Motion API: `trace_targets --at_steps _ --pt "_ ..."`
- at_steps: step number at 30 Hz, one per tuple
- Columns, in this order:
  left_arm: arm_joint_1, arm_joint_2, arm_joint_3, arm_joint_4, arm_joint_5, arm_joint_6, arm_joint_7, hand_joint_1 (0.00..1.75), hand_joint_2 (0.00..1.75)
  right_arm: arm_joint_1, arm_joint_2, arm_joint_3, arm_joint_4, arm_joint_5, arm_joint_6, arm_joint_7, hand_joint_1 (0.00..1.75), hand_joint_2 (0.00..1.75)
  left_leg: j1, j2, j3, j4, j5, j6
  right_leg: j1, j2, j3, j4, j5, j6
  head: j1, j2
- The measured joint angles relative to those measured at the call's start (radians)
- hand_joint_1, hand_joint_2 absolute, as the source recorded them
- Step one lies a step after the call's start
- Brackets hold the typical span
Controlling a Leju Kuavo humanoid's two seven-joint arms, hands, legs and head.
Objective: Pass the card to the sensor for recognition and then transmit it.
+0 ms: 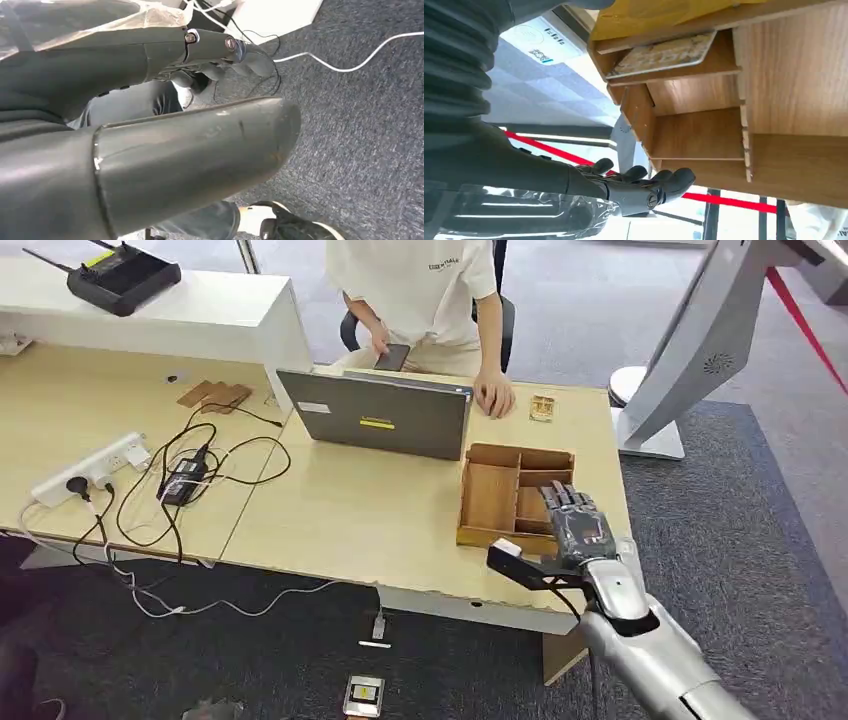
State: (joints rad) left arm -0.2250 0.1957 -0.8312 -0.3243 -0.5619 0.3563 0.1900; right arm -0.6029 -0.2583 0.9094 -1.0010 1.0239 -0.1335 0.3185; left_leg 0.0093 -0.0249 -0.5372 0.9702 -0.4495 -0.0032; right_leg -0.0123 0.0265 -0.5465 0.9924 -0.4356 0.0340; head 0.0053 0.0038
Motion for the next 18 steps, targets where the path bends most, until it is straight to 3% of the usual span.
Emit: trace_targets --at_steps 18 --pt "-0.002 0.000 0.000 0.000 0.003 0.011 -0.011 0.00 0.00 -0.003 0.031 0.000 -0.001 -0.032 0.006 -0.018 0.00 1.75 0.000 0.000 0.000 0.000 0.000 0.000 0.000 0.000 0.000 0.000 0.000 0.000 0.000 0.000"
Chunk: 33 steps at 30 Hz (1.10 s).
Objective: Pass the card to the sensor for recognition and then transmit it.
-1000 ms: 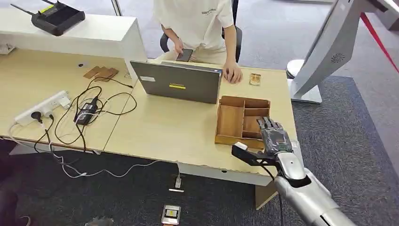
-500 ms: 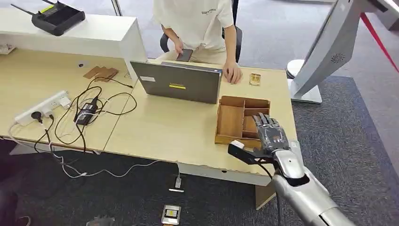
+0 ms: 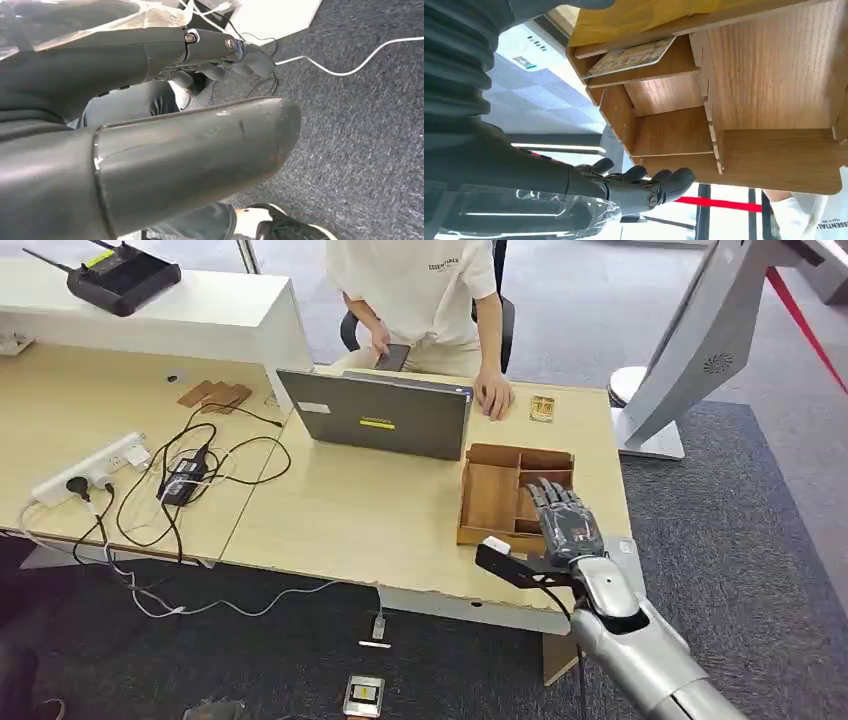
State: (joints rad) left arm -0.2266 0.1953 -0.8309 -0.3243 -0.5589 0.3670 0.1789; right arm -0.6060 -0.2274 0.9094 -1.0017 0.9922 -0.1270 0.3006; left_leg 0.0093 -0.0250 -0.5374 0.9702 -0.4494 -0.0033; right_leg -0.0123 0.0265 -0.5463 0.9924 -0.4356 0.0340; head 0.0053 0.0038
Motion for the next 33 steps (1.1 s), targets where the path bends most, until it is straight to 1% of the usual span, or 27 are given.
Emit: trace_targets --at_steps 15,16,17,18,19,33 --pt "0.008 0.000 0.002 0.000 0.003 0.009 0.006 0.00 0.00 -0.002 0.014 0.000 0.038 -0.014 -0.002 -0.012 0.00 1.75 0.000 0.000 0.000 0.000 0.000 0.000 0.000 0.000 0.000 0.000 0.000 0.000 0.000 0.000" --pt "0.009 0.000 0.002 0.000 0.003 0.010 0.006 0.00 0.00 -0.003 0.015 0.000 0.040 -0.014 -0.002 -0.012 0.31 1.75 0.000 0.000 0.000 0.000 0.000 0.000 0.000 0.000 0.000 0.000 0.000 0.000 0.000 0.000" --pt "0.010 0.000 0.002 0.000 0.003 0.011 0.006 0.00 0.00 -0.003 0.016 0.000 0.042 -0.014 -0.001 -0.013 0.96 1.75 0.000 0.000 0.000 0.000 0.000 0.000 0.000 0.000 0.000 0.000 0.000 0.000 0.000 0.000" --pt "0.011 0.000 0.002 0.000 0.003 0.011 0.006 0.00 0.00 -0.004 0.017 0.000 0.043 -0.016 -0.001 -0.014 1.68 1.75 0.000 0.000 0.000 0.000 0.000 0.000 0.000 0.000 0.000 0.000 0.000 0.000 0.000 0.000" --pt "0.012 0.000 0.002 0.000 0.005 0.012 0.006 0.00 0.00 -0.004 0.018 0.000 0.044 -0.016 0.000 -0.016 1.75 1.75 0.000 0.000 0.000 0.000 0.000 0.000 0.000 0.000 0.000 0.000 0.000 0.000 0.000 0.000" --pt "0.015 0.000 0.002 0.000 0.006 0.018 0.006 0.00 0.00 -0.013 0.019 0.000 0.061 -0.037 0.010 -0.028 1.75 1.75 0.000 0.000 0.000 0.000 0.000 0.000 0.000 0.000 0.000 0.000 0.000 0.000 0.000 0.000"
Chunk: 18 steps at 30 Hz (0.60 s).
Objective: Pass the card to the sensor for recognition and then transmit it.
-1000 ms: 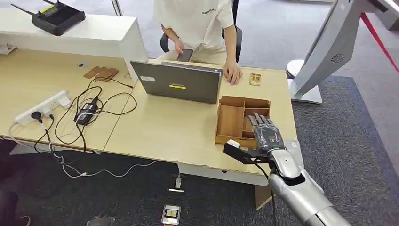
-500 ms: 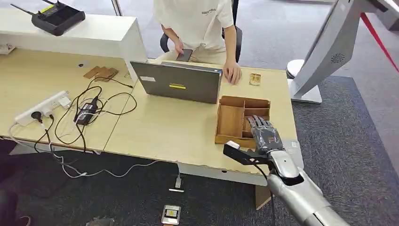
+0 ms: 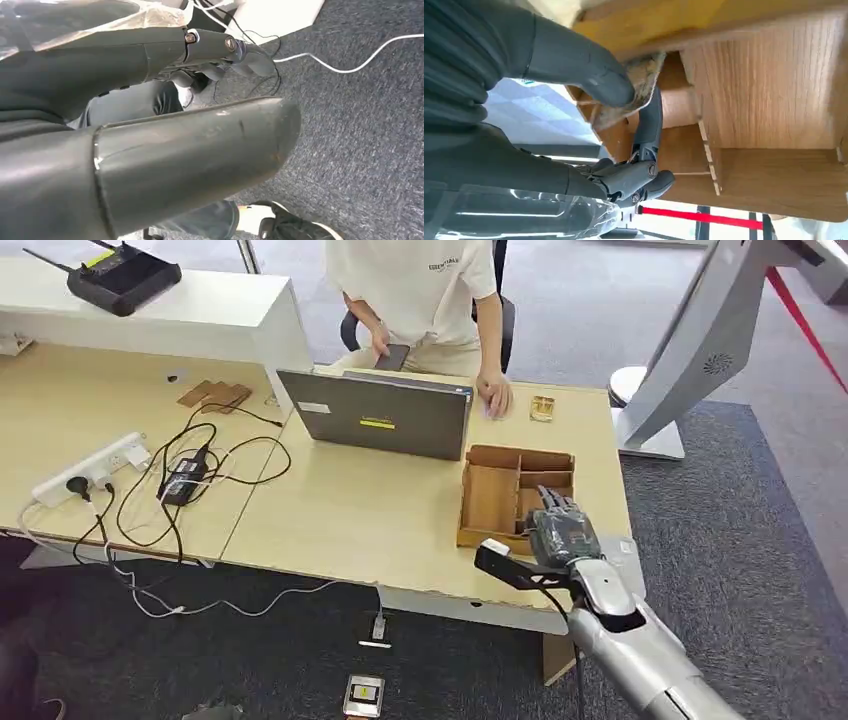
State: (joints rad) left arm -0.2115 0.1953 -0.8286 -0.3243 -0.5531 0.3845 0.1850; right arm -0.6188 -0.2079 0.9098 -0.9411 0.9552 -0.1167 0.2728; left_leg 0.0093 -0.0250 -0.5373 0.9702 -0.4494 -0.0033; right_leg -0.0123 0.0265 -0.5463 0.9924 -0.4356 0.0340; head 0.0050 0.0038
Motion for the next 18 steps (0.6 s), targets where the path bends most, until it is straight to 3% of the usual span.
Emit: trace_targets --at_steps 3,5,8,9,13,18 --pt "0.001 0.000 0.000 0.000 -0.002 0.009 0.000 0.00 0.00 -0.001 0.000 0.000 0.002 -0.010 -0.001 -0.003 1.75 1.75 0.000 0.000 0.000 0.000 0.000 0.000 0.000 0.000 0.000 0.000 0.000 0.000 0.000 0.000" --pt "0.004 -0.019 0.000 -0.002 -0.023 0.049 0.006 0.00 0.00 -0.001 0.000 0.000 0.003 -0.015 -0.007 -0.007 1.75 1.75 -0.001 0.000 0.000 0.000 0.000 0.000 -0.001 0.000 0.000 0.000 0.000 0.000 0.000 0.000" --pt "-0.020 -0.115 -0.002 -0.005 -0.059 0.055 0.162 0.00 0.00 -0.009 0.029 0.002 0.016 -0.022 -0.017 -0.027 1.75 1.75 -0.003 0.000 0.000 0.000 0.001 0.001 -0.003 0.000 -0.001 0.000 0.000 0.000 0.000 0.000" --pt "-0.035 -0.144 -0.003 -0.006 -0.066 0.046 0.188 0.00 0.00 -0.013 0.044 0.005 0.021 -0.026 -0.023 -0.027 1.75 1.75 -0.003 0.000 -0.001 0.000 0.001 0.001 -0.002 0.000 0.000 0.000 0.001 0.001 0.000 0.000" --pt "-0.069 -0.221 -0.007 -0.016 -0.066 0.034 0.188 0.00 0.00 -0.020 0.067 0.017 0.031 -0.040 -0.031 -0.024 1.75 1.75 -0.003 0.000 0.000 0.001 0.001 0.001 -0.002 0.000 0.000 0.000 0.001 0.002 0.001 0.000" --pt "-0.071 -0.246 -0.007 -0.016 -0.061 0.031 0.166 0.00 0.00 -0.017 0.068 0.024 0.031 -0.046 -0.061 -0.013 1.75 1.75 -0.003 0.000 0.000 0.001 0.001 0.001 -0.003 0.000 0.000 0.000 0.001 0.001 0.000 0.000"
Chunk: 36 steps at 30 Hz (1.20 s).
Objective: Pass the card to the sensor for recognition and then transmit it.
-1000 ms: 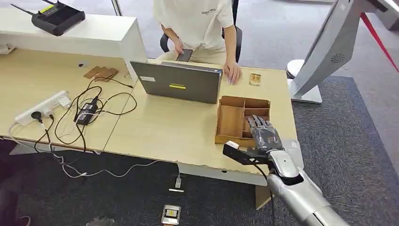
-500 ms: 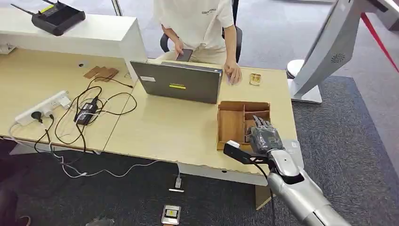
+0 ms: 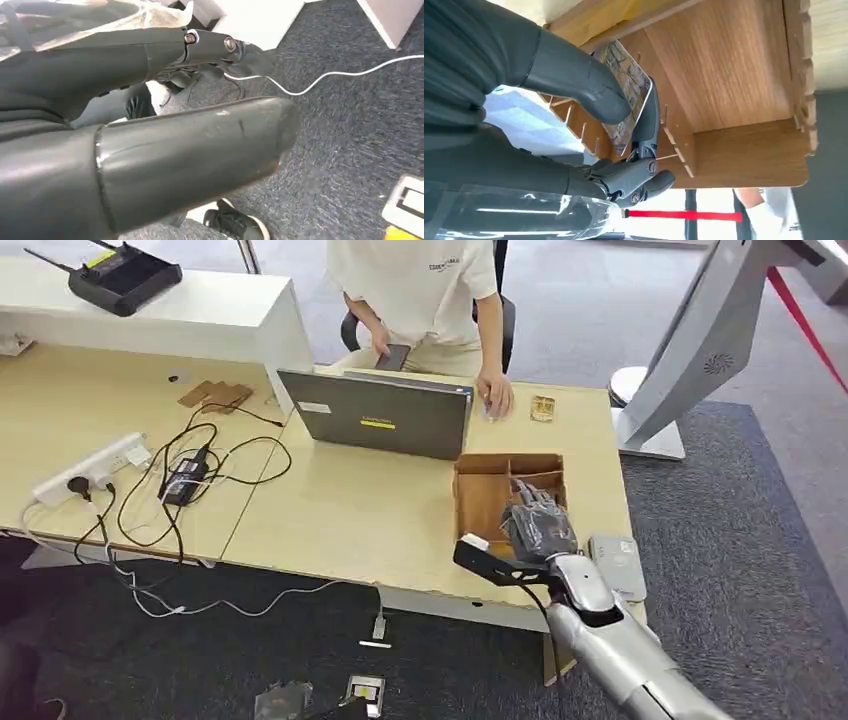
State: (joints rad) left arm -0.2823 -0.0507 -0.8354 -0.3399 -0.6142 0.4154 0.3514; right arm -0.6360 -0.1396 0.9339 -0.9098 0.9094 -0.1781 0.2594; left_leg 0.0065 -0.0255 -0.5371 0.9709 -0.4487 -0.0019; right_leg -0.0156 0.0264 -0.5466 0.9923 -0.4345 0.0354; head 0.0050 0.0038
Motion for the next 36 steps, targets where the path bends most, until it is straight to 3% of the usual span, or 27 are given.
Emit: trace_targets --at_steps 5,11,21,26,31,36 --pt "-0.001 -0.018 0.000 0.000 0.000 0.000 -0.010 0.00 0.00 -0.003 -0.003 -0.009 -0.006 0.020 -0.119 0.008 1.75 1.75 0.000 0.001 0.000 0.000 0.000 0.000 0.000 0.001 0.000 0.000 0.000 0.000 0.000 0.000" --pt "-0.004 -0.029 -0.003 0.000 -0.007 -0.007 -0.021 0.00 0.00 -0.028 -0.024 -0.042 -0.066 0.072 -0.205 0.030 1.75 1.75 0.000 0.001 0.000 0.000 0.000 0.000 0.000 0.000 0.000 0.000 0.000 0.000 0.000 0.000" --pt "-0.016 -0.037 -0.016 0.000 -0.009 -0.019 -0.034 0.00 0.00 -0.083 -0.065 -0.101 -0.176 0.124 -0.205 0.049 1.75 1.75 0.000 0.001 -0.001 0.000 0.000 0.000 0.000 0.000 -0.001 0.000 0.000 0.000 0.000 0.000" --pt "-0.022 -0.043 -0.030 0.000 -0.009 -0.026 -0.038 0.00 0.00 -0.197 -0.089 -0.126 -0.224 0.137 -0.141 0.060 1.75 1.75 0.000 0.001 -0.001 0.000 0.000 0.000 0.000 0.001 -0.001 0.000 0.001 0.001 0.000 0.000" --pt "-0.030 -0.049 -0.042 0.000 -0.013 -0.040 -0.041 0.00 0.00 -0.277 -0.075 -0.126 -0.202 0.054 -0.072 0.035 1.75 1.75 0.000 0.001 -0.002 0.000 0.001 0.001 0.000 0.001 -0.002 0.000 0.001 0.001 0.000 0.000" --pt "-0.038 -0.058 -0.048 0.000 -0.018 -0.050 -0.044 0.00 0.00 -0.332 -0.042 -0.124 -0.147 -0.003 -0.054 0.008 1.75 1.75 0.000 0.000 -0.003 0.000 0.001 0.001 0.000 0.000 -0.002 0.001 0.001 0.001 0.000 0.000"
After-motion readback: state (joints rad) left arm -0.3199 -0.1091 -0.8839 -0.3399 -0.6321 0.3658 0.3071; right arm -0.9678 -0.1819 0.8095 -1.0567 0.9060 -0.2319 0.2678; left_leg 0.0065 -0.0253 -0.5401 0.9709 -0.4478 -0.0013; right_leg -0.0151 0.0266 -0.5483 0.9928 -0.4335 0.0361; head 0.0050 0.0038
